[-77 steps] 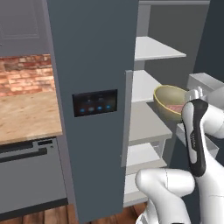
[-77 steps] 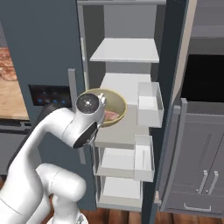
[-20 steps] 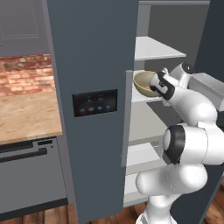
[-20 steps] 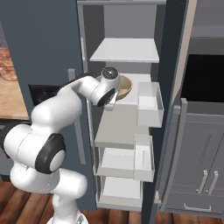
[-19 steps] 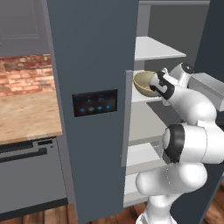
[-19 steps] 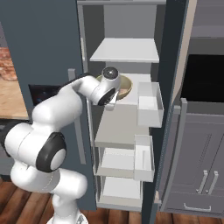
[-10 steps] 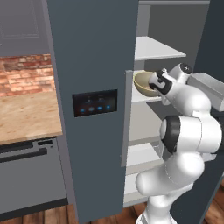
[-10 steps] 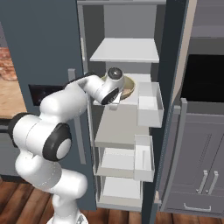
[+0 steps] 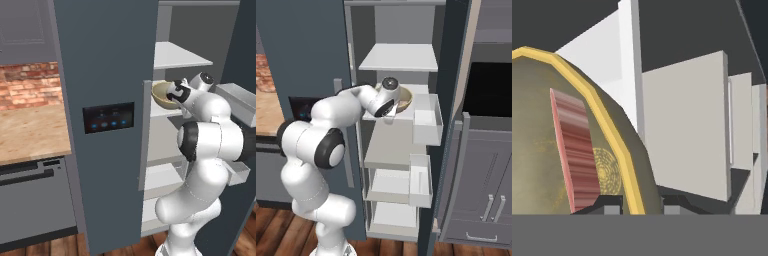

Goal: Place one of the steaks on the plate and the other in the bowl. Then place the bowl in the fridge.

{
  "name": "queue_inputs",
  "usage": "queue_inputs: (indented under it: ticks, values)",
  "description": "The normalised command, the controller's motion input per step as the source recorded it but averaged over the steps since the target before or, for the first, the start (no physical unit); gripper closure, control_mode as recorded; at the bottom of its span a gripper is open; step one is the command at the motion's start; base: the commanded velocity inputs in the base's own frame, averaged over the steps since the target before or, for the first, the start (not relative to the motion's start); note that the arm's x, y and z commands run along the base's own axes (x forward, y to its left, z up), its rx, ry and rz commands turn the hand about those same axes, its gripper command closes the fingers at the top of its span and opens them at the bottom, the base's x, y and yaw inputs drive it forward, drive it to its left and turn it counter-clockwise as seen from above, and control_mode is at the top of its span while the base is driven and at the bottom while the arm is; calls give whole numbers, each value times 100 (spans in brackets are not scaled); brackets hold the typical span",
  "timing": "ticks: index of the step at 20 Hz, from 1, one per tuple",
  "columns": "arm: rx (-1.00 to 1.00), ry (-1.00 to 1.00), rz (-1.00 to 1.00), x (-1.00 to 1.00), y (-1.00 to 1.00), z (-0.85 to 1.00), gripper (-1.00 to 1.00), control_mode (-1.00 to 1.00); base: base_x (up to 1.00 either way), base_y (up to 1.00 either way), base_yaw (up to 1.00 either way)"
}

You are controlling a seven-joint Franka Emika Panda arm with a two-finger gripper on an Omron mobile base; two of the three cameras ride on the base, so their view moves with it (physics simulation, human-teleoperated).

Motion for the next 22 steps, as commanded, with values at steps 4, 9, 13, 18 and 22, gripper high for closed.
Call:
queue_inputs:
  ticks: [4, 9, 13, 18, 22]
  values:
    - [0, 0, 0, 28, -26, -13, 100, -100, 0, 0, 0]
    - [0, 0, 0, 31, -21, -12, 100, -100, 0, 0, 0]
    - [-2, 5, 0, 52, 0, -16, 100, -100, 0, 0, 0]
    - [-2, 4, 0, 49, -2, -19, 100, -100, 0, 0, 0]
    - [0, 0, 1, 34, -8, -14, 100, -100, 0, 0, 0]
